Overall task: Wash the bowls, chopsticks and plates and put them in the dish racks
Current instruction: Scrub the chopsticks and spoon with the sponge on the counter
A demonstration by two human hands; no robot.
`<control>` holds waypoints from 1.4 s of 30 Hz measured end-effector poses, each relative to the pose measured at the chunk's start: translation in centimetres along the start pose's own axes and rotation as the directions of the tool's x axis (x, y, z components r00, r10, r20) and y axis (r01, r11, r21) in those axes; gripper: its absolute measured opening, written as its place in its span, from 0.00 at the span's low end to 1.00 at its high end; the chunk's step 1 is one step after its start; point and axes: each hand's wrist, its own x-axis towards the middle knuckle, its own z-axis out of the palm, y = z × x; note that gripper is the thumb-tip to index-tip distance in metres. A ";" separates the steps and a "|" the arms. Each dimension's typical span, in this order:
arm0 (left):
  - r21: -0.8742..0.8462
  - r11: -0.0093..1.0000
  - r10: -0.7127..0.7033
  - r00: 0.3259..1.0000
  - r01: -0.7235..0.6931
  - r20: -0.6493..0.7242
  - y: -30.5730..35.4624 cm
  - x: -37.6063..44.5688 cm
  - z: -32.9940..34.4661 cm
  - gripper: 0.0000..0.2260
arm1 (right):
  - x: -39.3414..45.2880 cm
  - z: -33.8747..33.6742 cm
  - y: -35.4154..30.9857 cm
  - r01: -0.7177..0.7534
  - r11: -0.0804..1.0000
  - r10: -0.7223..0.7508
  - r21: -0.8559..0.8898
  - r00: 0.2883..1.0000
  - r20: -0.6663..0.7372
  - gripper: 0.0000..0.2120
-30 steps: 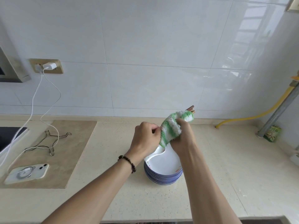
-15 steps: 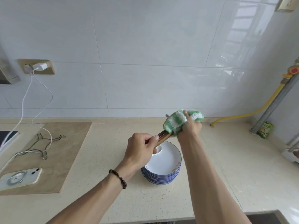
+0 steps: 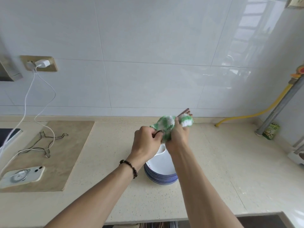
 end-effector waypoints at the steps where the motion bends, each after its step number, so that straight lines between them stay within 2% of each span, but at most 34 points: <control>1: 0.010 1.000 0.016 1.000 -0.016 0.014 0.0 0.0 -0.1 0.18 | -0.2 -0.1 0.1 -0.004 1.000 0.003 0.005 1.000 0.013 0.09; 4: 0.010 0.998 0.054 0.996 -0.055 0.076 -0.2 -0.7 -1.2 0.20 | 2.1 -0.4 -2.2 0.017 0.994 -0.008 0.105 0.996 -0.085 0.09; 6: 0.025 0.997 0.070 0.996 -0.072 0.054 -0.4 -0.7 -1.4 0.18 | 3.0 -0.3 -3.0 0.037 0.994 -0.018 0.102 0.984 -0.178 0.10; 10: 0.045 0.995 0.087 0.996 -0.086 -0.024 -0.3 0.6 -0.6 0.18 | 0.8 1.0 0.0 0.009 1.000 -0.011 -0.019 0.992 -0.128 0.10; 12: 0.060 0.991 0.118 0.993 -0.117 -0.003 -0.6 0.5 -0.9 0.17 | 1.0 0.7 -0.6 0.004 1.000 0.000 0.028 0.991 -0.135 0.10; 14: 0.054 0.988 0.141 0.990 -0.142 0.025 -1.5 -0.2 -1.3 0.17 | 2.8 0.1 -2.5 0.030 0.992 -0.006 0.120 0.980 -0.198 0.11; 16: 0.065 0.984 0.162 0.987 -0.163 0.024 -1.8 -0.6 -1.3 0.18 | 3.2 -0.2 -3.0 0.041 0.992 -0.006 0.123 0.963 -0.270 0.13; 20: 0.104 0.979 0.171 0.985 -0.173 0.022 -1.2 0.4 -0.8 0.22 | 1.3 0.5 0.0 -0.033 0.999 0.034 0.011 0.984 -0.176 0.11; 22: 0.123 0.972 0.195 0.978 -0.202 0.071 -1.8 0.3 -1.3 0.22 | 2.1 0.0 -1.4 -0.059 0.995 0.075 0.080 0.974 -0.213 0.11; 25: 0.116 0.966 0.220 0.971 -0.231 0.097 -2.1 -0.2 -1.5 0.22 | 3.6 -0.6 -3.1 -0.008 0.992 0.048 0.129 0.949 -0.312 0.11; 29: 0.153 0.961 0.229 0.973 -0.232 0.039 -1.2 0.9 -0.5 0.26 | 1.3 0.8 0.3 -0.063 0.998 0.056 -0.031 0.981 -0.187 0.12; 32: 0.164 0.944 0.273 0.956 -0.287 0.104 -2.2 0.6 -1.5 0.25 | 3.0 0.0 -2.0 -0.065 0.994 0.086 0.089 0.964 -0.251 0.12; 34: 0.159 0.938 0.294 0.950 -0.308 0.105 -2.1 0.3 -1.8 0.25 | 4.0 -0.1 -3.0 -0.027 0.995 0.057 0.101 0.949 -0.309 0.13; 37: 0.186 0.931 0.310 0.950 -0.313 0.048 -1.0 1.3 -1.1 0.26 | 2.5 1.5 -0.6 -0.036 0.999 0.033 -0.010 0.977 -0.209 0.14; 39: 0.206 0.923 0.320 0.946 -0.324 0.054 -1.1 1.7 -1.3 0.25 | 2.0 2.0 -0.1 -0.048 0.999 0.044 -0.024 0.984 -0.174 0.12; 42: 0.211 0.901 0.369 0.926 -0.378 0.083 -2.1 1.3 -2.7 0.23 | 4.4 1.4 -2.7 -0.013 0.998 0.029 0.063 0.964 -0.265 0.13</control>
